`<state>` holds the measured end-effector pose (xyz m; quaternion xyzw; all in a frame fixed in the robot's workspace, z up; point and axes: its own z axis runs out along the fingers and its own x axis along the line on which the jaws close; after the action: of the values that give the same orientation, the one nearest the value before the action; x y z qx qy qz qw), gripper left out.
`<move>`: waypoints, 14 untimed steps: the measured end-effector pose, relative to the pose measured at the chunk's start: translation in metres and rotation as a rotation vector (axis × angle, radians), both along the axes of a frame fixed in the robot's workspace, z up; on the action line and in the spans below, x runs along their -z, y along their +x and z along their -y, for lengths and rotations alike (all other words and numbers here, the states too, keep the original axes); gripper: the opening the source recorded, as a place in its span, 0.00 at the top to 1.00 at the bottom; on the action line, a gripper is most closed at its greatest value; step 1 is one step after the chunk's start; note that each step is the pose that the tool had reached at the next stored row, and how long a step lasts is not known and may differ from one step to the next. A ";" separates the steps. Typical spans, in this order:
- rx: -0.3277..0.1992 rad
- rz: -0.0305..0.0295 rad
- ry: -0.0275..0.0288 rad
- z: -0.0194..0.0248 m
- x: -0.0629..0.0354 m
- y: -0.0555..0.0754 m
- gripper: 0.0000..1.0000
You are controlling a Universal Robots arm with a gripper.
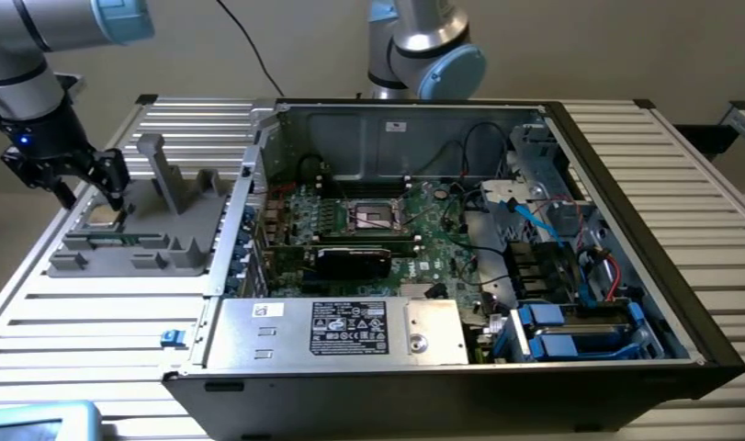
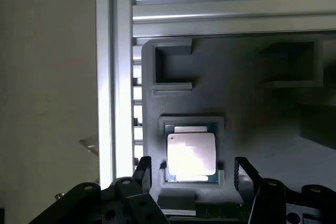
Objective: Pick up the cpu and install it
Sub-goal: 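Pick up the cpu and move it towards the insertion slot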
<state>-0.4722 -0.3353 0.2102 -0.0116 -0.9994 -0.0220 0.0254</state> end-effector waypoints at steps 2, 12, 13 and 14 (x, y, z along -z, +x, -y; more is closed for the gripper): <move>0.000 0.0001 0.0000 0.0000 0.0036 0.000 0.26; 0.000 -0.0014 -0.0001 -0.0029 0.0155 0.003 0.26; 0.000 -0.0014 -0.0001 -0.0040 0.0171 0.003 0.26; 0.000 -0.0014 -0.0001 -0.0052 0.0181 0.003 0.26</move>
<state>-0.4691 -0.3300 0.1921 -0.0116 -0.9994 -0.0219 0.0261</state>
